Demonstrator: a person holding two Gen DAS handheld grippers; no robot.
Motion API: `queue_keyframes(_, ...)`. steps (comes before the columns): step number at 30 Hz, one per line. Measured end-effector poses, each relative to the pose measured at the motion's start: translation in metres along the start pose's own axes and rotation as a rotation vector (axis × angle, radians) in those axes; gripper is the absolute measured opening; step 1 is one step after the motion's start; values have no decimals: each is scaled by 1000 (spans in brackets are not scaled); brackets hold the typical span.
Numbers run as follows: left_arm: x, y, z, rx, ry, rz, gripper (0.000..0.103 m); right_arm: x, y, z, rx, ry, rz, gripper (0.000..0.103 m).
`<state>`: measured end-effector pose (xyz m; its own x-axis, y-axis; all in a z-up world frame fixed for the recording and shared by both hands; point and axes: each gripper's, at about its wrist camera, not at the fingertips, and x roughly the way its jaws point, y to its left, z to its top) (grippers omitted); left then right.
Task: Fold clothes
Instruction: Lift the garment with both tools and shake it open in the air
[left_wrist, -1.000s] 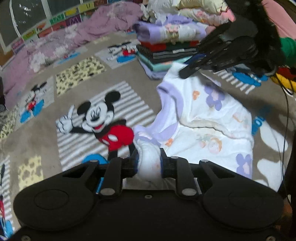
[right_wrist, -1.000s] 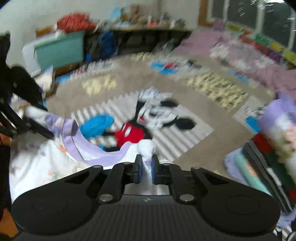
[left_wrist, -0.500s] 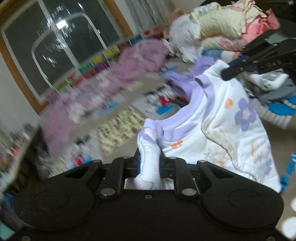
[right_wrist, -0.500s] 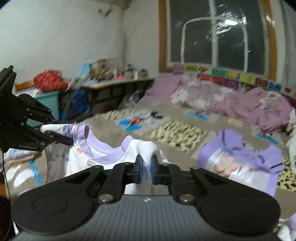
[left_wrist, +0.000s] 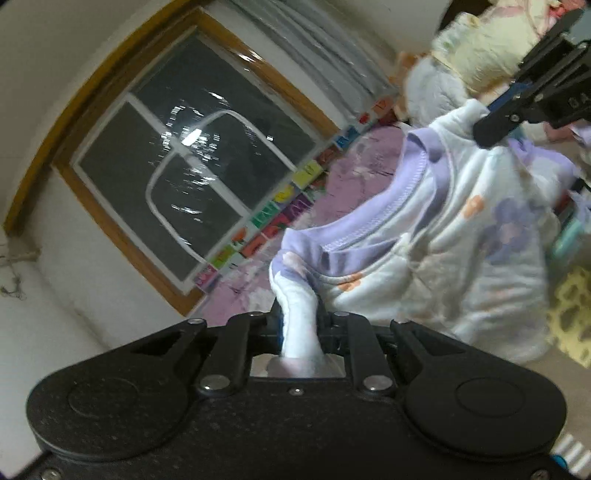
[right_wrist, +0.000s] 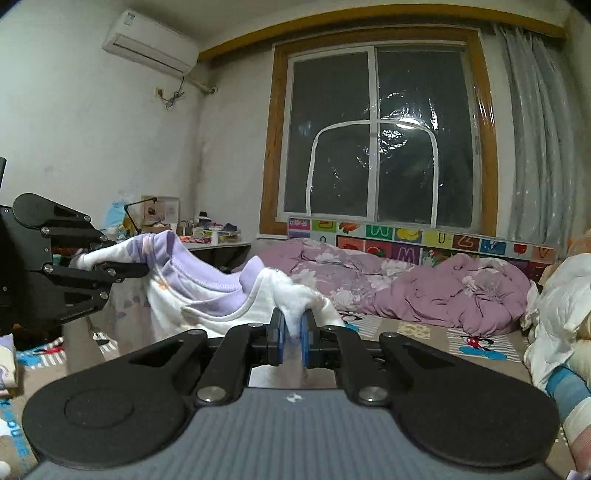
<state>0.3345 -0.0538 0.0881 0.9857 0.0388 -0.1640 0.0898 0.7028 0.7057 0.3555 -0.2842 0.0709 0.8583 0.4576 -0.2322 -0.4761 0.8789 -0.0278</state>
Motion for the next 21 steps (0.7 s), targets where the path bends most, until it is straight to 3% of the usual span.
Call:
queue_keyframes(7, -25, -58, -66, 131, 42, -130, 12, 6, 11, -35, -40, 39, -24, 10)
queue_keyframes(15, -78, -92, -105, 222, 14, -169, 12, -29, 64, -90, -46, 145, 31, 10)
queue_keyframes(21, -117, -112, -125, 282, 6, -211, 10, -61, 102, -118, -125, 204, 57, 10)
